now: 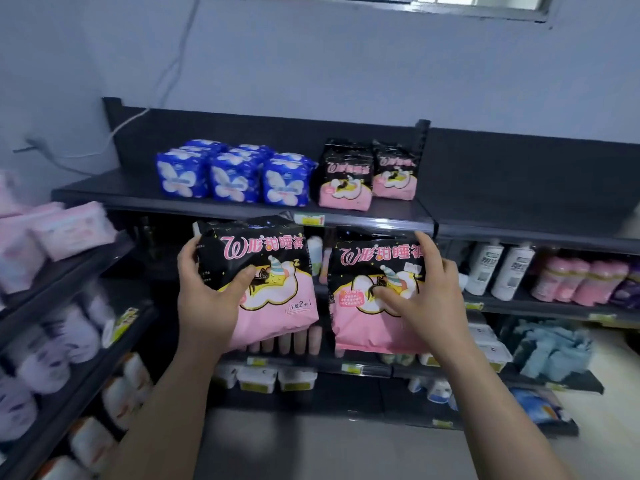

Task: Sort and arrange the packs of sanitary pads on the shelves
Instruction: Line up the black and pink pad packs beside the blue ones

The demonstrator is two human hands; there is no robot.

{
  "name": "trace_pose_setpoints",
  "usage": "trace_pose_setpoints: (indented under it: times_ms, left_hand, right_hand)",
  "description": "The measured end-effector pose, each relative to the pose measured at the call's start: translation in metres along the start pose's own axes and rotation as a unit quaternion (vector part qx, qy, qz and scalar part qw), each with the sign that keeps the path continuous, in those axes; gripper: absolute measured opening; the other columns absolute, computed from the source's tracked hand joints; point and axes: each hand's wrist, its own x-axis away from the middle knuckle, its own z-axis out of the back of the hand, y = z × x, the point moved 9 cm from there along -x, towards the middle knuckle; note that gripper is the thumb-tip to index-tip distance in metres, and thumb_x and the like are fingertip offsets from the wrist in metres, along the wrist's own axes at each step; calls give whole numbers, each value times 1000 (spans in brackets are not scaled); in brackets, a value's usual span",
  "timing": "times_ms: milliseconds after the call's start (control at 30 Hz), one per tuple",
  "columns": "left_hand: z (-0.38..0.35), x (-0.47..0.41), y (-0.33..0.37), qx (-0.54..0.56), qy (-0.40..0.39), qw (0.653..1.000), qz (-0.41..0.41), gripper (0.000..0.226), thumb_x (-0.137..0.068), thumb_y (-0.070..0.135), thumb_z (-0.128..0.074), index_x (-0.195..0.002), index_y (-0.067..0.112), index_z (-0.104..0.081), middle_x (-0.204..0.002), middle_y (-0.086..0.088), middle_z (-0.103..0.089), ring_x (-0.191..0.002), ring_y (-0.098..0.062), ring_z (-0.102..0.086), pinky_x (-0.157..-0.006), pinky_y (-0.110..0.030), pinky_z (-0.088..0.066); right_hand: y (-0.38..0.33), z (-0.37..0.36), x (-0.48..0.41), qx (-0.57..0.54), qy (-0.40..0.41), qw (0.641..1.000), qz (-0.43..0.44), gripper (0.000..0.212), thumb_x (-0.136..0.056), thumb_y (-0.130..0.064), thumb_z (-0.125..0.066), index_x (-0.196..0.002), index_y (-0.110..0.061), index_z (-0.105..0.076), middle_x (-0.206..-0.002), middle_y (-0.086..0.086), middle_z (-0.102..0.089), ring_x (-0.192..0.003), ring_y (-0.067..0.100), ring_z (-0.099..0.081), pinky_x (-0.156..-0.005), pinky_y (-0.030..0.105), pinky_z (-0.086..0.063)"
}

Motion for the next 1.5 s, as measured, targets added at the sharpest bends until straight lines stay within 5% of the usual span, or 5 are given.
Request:
trace_pose_setpoints:
  times_ms: [233, 367, 700, 967, 1500]
  left_hand:
    - [-106, -68, -21, 36, -45, 998, 7, 59, -86, 20, -73, -135, 23, -40, -111, 16, -58, -91, 21, -54, -76, 2, -37]
    - [-177, -120, -25, 52, -95, 994, 16, 53, -84, 28, -74, -126, 30, -41, -116, 11, -62, -105, -8, -61, -90, -25, -46]
    - [-340, -216, -34, 63, -199, 978, -7, 63, -73, 31, -80, -117, 34, -36, -113, 7, -65, -87, -27, -65, -87, -55, -52]
    - [-429, -233, -20, 54, -236, 970, -34, 73, -73, 15, -74, -133, 39, -40, -117, 17, -58, -107, -11, -58, -100, -39, -46]
    - [-585, -290, -47, -191, -297, 934, -51, 51, -73, 16, -75, -115, 16, -46, -97, 1, -58, -76, -13, -54, -60, -27, -41]
  right_hand:
    - [45, 18, -74, 22, 52, 998, -33, 100, -69, -39, -84, -146, -44, -21, -129, 7, -38, -92, 14, -40, -81, 26, -35]
    - [63, 30, -125, 25, 95, 994, -48, 98, -69, -36, -85, -145, -45, -23, -128, 5, -38, -91, 12, -40, -80, 26, -35]
    - [120, 42, -217, 64, 195, 975, -81, 99, -67, -33, -86, -145, -42, -26, -132, 7, -39, -96, 11, -40, -81, 26, -33]
    - [162, 45, -262, 78, 212, 969, -94, 99, -67, -30, -86, -146, -41, -27, -130, 7, -39, -92, 8, -39, -78, 25, -32]
    - [262, 53, -409, 31, 171, 983, -52, 97, -66, -32, -86, -142, -46, -27, -131, 3, -39, -93, 11, -45, -80, 29, -37]
